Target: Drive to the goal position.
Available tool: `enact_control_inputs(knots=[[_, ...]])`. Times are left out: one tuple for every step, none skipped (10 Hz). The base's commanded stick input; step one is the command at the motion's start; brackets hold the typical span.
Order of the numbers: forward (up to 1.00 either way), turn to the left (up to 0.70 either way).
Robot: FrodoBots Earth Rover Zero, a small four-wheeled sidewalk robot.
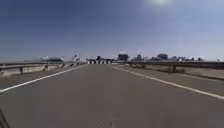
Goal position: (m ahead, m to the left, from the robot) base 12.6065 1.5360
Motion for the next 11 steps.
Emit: enact_control_inputs(knots=[[1.0,0.0],[1.0,0.0],[1.0,0.0],[1.0,0.0],[1.0,0.0],[1.0,0.0],[1.0,0.0],[1.0,0.0],[1.0,0.0],[1.0,0.0],[1.0,0.0]])
